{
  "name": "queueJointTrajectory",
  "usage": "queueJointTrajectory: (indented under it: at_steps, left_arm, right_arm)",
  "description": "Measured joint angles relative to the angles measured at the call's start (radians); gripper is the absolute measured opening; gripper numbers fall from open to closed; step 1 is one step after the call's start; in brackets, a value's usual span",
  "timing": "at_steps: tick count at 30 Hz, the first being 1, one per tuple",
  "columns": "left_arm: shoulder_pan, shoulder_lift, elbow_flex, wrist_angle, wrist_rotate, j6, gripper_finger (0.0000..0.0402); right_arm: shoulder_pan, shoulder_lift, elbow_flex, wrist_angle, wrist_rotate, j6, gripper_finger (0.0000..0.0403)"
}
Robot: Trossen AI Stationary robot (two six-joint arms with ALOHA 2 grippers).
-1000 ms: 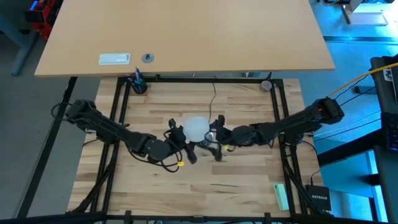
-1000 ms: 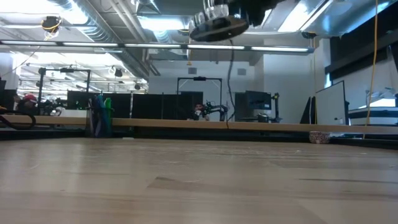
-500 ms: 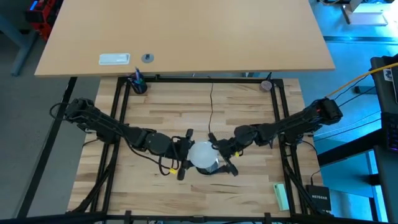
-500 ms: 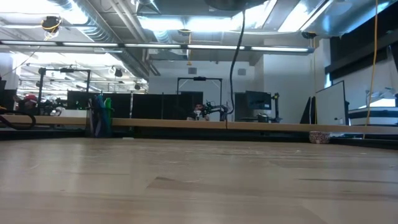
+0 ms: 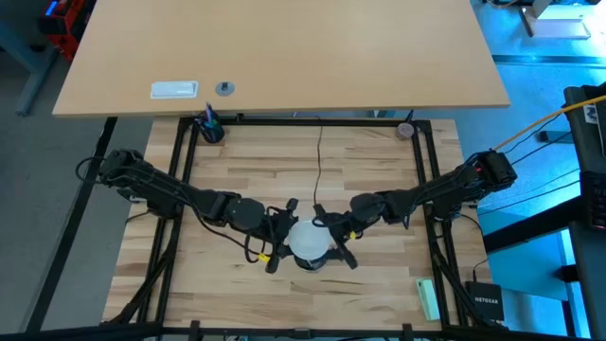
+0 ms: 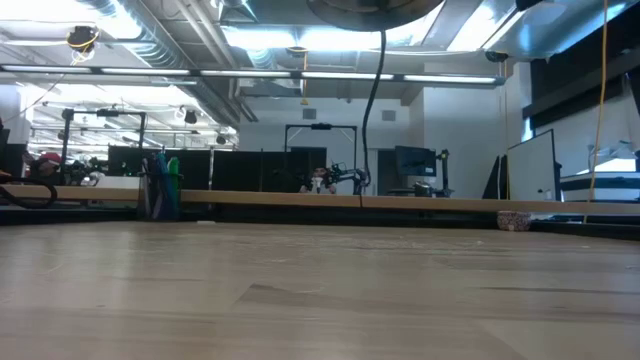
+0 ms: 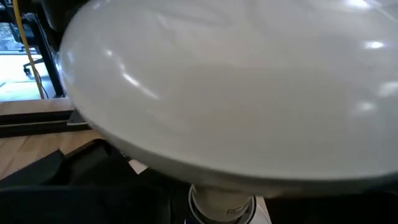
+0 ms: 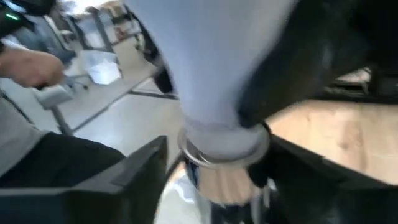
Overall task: Screw lightbulb
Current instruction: Remove the lightbulb from the lamp
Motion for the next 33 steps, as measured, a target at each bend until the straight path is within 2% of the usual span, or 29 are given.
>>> queueJointTrajectory:
  at_steps: [3, 4, 10, 13, 17, 18, 20, 25, 29, 31, 33]
  left_arm:
    - [0.000, 0.000, 0.000, 0.000, -0.001, -0.004, 0.0141]
    - [0.000, 0.000, 0.000, -0.001, -0.004, -0.010, 0.0141]
    - [-0.007, -0.002, -0.001, -0.023, -0.108, -0.064, 0.0141]
    - [-0.029, -0.005, -0.001, -0.056, -0.304, -0.109, 0.0141]
    - [-0.057, 0.022, -0.002, -0.094, -0.726, -0.226, 0.0141]
    - [-0.059, 0.037, -0.001, -0.088, -0.808, -0.264, 0.0141]
    - [-0.062, 0.064, 0.002, -0.062, -0.891, -0.327, 0.0141]
    - [-0.058, 0.117, 0.003, 0.001, -0.942, -0.304, 0.0141]
    - [-0.064, 0.106, 0.003, -0.007, -0.930, -0.277, 0.0140]
    - [-0.069, 0.095, 0.001, -0.011, -0.919, -0.252, 0.0140]
    - [-0.072, 0.081, 0.000, -0.014, -0.919, -0.233, 0.0140]
  right_arm:
    - [0.000, 0.000, 0.000, -0.018, 0.039, -0.038, 0.0181]
    - [0.000, 0.000, 0.000, -0.024, 0.062, -0.053, 0.0168]
    - [0.003, -0.003, -0.001, -0.043, 0.194, -0.060, 0.0168]
    - [0.008, -0.004, -0.001, -0.068, 0.369, -0.024, 0.0168]
    - [0.015, -0.003, 0.003, -0.180, 0.816, 0.043, 0.0168]
    - [0.012, 0.000, 0.006, -0.191, 0.887, 0.044, 0.0168]
    - [0.014, 0.002, 0.006, -0.199, 0.954, 0.032, 0.0168]
    - [0.013, 0.003, -0.002, -0.178, 0.968, 0.000, 0.0168]
    - [0.013, 0.003, -0.002, -0.176, 0.893, -0.001, 0.0171]
    - [0.012, 0.002, -0.002, -0.170, 0.841, 0.000, 0.0205]
    - [0.010, -0.002, -0.002, -0.165, 0.804, 0.003, 0.0255]
